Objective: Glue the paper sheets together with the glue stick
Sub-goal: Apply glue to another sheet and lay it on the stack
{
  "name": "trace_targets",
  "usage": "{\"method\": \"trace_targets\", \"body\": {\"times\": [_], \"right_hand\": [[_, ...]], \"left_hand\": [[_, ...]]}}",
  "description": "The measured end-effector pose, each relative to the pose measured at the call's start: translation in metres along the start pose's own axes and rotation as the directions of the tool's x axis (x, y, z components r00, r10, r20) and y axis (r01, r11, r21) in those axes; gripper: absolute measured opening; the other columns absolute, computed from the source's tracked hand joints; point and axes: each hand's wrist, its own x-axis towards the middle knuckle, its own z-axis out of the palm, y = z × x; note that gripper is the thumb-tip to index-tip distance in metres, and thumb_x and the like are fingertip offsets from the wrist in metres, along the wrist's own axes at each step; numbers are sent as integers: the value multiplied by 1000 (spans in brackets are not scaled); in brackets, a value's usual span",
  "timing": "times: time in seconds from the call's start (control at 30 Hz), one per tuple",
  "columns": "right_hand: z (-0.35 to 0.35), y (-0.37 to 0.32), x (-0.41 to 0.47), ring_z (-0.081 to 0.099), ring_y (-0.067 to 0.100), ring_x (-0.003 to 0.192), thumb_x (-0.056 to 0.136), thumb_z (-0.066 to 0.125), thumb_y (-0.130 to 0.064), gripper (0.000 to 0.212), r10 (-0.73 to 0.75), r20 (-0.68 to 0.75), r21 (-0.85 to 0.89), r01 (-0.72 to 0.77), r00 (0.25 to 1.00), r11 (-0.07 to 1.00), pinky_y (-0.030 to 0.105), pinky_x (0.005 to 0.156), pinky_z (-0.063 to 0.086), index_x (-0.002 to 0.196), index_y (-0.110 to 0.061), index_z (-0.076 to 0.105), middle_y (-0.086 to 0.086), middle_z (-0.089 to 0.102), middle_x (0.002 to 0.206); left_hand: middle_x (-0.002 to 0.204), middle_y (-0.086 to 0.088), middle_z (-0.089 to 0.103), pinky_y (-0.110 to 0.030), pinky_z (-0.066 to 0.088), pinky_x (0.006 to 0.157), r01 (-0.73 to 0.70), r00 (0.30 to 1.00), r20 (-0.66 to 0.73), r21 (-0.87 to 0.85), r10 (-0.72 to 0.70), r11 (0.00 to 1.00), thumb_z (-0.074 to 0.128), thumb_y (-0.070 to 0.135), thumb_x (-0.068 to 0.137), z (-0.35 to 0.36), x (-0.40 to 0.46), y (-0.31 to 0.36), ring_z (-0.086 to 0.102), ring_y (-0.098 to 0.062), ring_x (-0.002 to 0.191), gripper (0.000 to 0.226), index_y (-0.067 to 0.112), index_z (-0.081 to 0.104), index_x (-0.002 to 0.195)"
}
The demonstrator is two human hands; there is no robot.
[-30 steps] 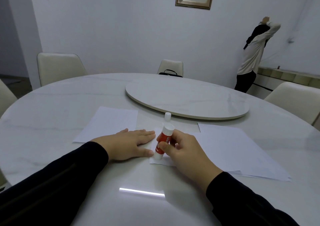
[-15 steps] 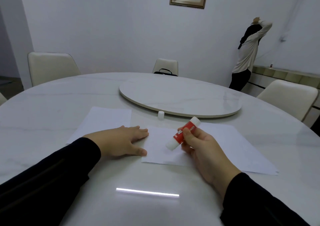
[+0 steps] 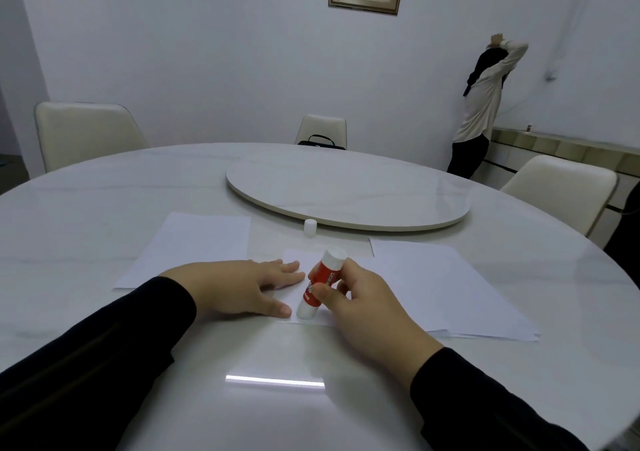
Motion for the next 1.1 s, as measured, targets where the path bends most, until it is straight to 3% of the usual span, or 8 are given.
{"method": "trace_targets", "body": {"times": [0.07, 0.17, 0.37, 0.5, 0.67, 0.8, 0.93, 1.1], "right_hand": [[-4, 2, -2, 48, -21, 71, 90, 56, -22, 16, -5, -22, -56, 4, 1000, 998, -4, 63, 32, 80, -34, 56, -41, 55, 71], [-17, 6, -7, 48, -20, 69, 90, 56, -22, 17, 13, -66, -91, -19, 998, 996, -3, 63, 33, 78, -34, 55, -23, 57, 70], [-51, 20, -20, 51, -11, 68, 90, 56, -21, 17, 74, -132, -150, -94, 988, 984, 0, 62, 36, 79, -34, 56, -16, 58, 78], [-71, 30, -28, 56, 3, 79, 91, 56, -22, 15, 127, -179, -173, -159, 976, 972, 8, 62, 38, 82, -35, 56, -14, 62, 87], [-88, 39, -36, 60, 8, 87, 93, 55, -22, 14, 176, -195, -160, -208, 965, 965, 19, 72, 42, 88, -35, 56, -8, 65, 96], [-99, 43, -40, 63, 16, 89, 93, 55, -21, 14, 199, -191, -175, -232, 961, 957, 32, 85, 47, 89, -34, 57, -2, 67, 97], [-107, 46, -44, 64, 10, 89, 91, 56, -17, 17, 189, -186, -153, -218, 964, 964, 20, 77, 46, 85, -33, 60, -11, 68, 92], [-113, 46, -49, 61, 3, 83, 91, 56, -19, 17, 151, -153, -237, -184, 977, 954, 10, 68, 41, 84, -34, 59, -16, 67, 86]], "left_hand": [[154, 28, -5, -28, -2, 115, 9, 1000, 9, 11, -9, 1000, 48, 52, 90, 0, 1, -1, -5, 4, 142, 68, 47, 8, 145], [153, 29, -5, -28, -2, 117, 14, 1000, 17, 39, -15, 999, 47, 54, 90, -1, 1, -4, -4, 5, 141, 68, 49, 8, 144], [143, 39, -10, -25, -3, 114, 5, 1000, 20, 18, -6, 1000, 48, 58, 87, 1, 2, -9, -4, 13, 133, 67, 57, 8, 140], [140, 41, -10, -24, -4, 113, -2, 1000, 16, 5, 2, 1000, 48, 58, 87, 1, 3, -10, -5, 16, 126, 66, 57, 8, 140], [140, 43, -8, -21, -4, 111, -6, 1000, 19, -9, 6, 1000, 48, 59, 87, 2, 2, -11, -5, 16, 128, 65, 59, 9, 138], [143, 42, -8, -27, -3, 116, -13, 1000, 20, -12, 13, 1000, 48, 59, 87, 2, 2, -14, -7, 13, 134, 64, 60, 9, 137], [140, 45, -5, -22, 0, 112, -16, 1000, 2, -34, 16, 999, 51, 55, 87, 2, 2, -14, -7, 17, 132, 65, 58, 11, 138], [148, 35, 4, -24, -1, 113, 24, 999, 37, 23, -25, 999, 60, 48, 84, -10, -1, 1, -6, 12, 136, 70, 49, 20, 142]]}}
